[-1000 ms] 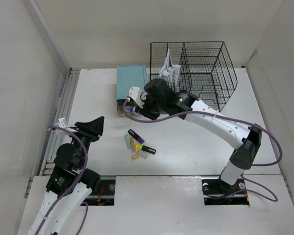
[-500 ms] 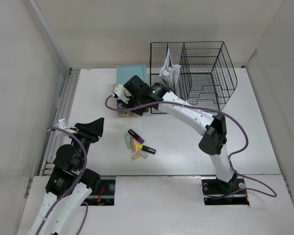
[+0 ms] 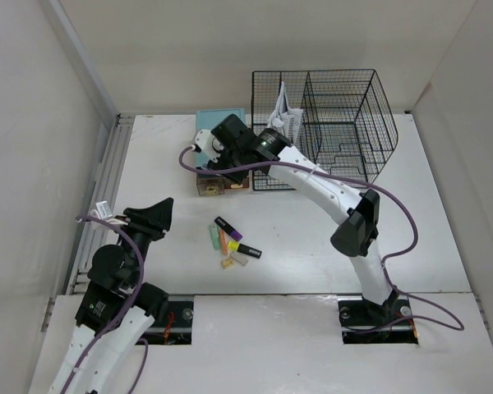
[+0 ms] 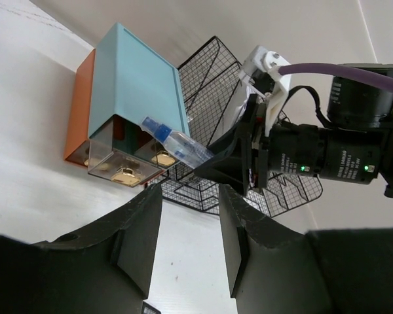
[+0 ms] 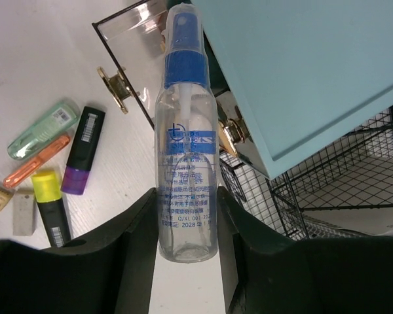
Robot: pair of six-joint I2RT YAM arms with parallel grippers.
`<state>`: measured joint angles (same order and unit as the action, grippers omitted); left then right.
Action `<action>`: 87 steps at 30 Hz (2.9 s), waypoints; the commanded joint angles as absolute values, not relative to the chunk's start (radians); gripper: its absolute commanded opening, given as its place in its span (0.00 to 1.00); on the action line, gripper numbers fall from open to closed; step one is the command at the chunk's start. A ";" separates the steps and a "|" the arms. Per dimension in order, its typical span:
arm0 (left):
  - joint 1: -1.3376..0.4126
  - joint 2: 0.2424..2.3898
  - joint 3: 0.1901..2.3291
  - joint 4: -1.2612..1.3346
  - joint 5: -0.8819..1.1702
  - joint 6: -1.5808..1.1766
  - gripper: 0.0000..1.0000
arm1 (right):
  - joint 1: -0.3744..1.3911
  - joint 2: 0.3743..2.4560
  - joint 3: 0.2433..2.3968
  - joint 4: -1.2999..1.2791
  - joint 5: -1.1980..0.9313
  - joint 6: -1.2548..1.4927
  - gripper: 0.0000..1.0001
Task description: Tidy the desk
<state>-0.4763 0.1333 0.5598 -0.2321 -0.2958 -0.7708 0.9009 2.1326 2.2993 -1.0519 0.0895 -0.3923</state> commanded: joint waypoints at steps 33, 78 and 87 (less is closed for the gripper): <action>-0.480 0.075 0.561 -0.244 -0.299 -0.784 0.39 | 0.902 2.298 2.523 -1.127 0.110 -0.472 0.00; -0.480 0.048 0.561 -0.290 -0.299 -0.793 0.39 | 1.121 2.298 2.401 -1.006 0.541 -0.520 0.22; -0.480 0.048 0.561 -0.290 -0.299 -0.793 0.39 | 1.121 2.278 2.391 -0.979 0.574 -0.520 0.52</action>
<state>-0.4763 0.0608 0.5579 -0.3134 -0.2966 -0.7937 1.1011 2.3207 2.3901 -1.0321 0.5537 -0.5182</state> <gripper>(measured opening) 0.383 0.507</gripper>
